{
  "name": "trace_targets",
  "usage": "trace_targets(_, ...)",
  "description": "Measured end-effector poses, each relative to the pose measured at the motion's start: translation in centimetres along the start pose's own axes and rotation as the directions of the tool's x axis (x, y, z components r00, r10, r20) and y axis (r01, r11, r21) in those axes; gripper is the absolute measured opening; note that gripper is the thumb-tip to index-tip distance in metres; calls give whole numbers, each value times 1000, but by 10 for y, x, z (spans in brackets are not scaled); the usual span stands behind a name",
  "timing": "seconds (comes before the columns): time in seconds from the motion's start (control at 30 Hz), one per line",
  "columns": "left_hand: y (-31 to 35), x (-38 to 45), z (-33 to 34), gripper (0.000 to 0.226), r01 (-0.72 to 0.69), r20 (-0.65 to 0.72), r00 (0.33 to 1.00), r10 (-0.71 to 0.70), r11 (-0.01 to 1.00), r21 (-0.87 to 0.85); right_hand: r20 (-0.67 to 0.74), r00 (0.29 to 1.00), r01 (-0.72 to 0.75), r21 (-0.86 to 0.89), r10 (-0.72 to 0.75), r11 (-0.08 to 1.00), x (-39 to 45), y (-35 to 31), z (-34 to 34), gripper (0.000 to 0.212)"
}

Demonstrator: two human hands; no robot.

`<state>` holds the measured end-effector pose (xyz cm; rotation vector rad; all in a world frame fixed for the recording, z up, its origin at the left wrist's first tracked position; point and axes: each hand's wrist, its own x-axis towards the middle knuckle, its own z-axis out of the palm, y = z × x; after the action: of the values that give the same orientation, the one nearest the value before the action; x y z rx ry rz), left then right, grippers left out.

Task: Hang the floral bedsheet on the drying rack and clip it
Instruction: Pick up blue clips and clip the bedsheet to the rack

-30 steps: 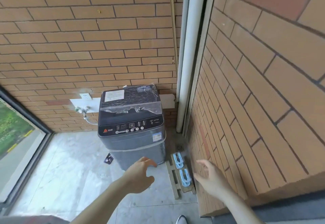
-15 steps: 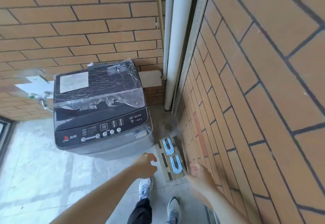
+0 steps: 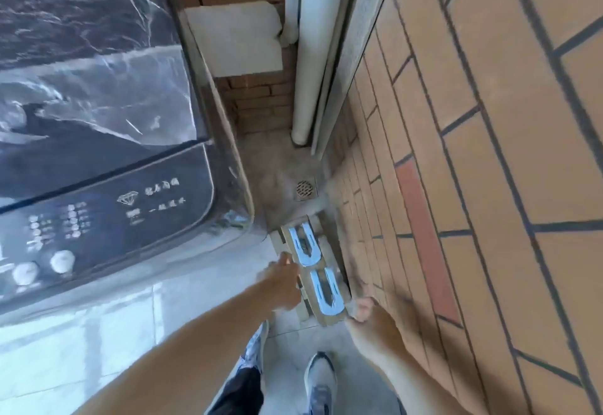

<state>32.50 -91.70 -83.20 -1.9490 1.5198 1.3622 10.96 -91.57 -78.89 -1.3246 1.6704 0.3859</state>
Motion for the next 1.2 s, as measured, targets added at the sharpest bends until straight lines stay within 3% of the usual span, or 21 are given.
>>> trace_targets(0.17,-10,76,46,60,-73,60,996,67,991,108,-10,997,-73,-31,72,997,76,41,58,26)
trace_targets(0.37,-11,127,81,70,-107,71,992,99,988,107,-21,979,-202,-30,202,979,136,76,102,50)
trace_targets(0.5,-19,145,90,68,-139,11,990,139,977,161,11,966,-257,-20,257,966,166,85,121,35)
trace_targets(0.63,-26,133,90,69,-148,-51,987,155,981,129,-59,959,-274,78,278,959,168,83,127,22)
trace_targets(0.9,-37,7,47,58,-21,-185,983,6,997,-81,-322,944,-81,-19,71,997,65,56,82,11)
trace_targets(1.03,-35,-95,7,52,105,-241,959,-146,979,-176,-227,973,30,-55,-42,998,-22,11,24,7)
trace_targets(1.1,-36,-163,-16,48,128,-285,939,-194,964,-234,-146,988,35,-66,-44,997,-80,-24,-3,13)
trace_targets(1.2,-38,-220,-33,50,108,-341,913,-222,940,-322,-138,988,68,14,-65,998,-119,-48,-21,24)
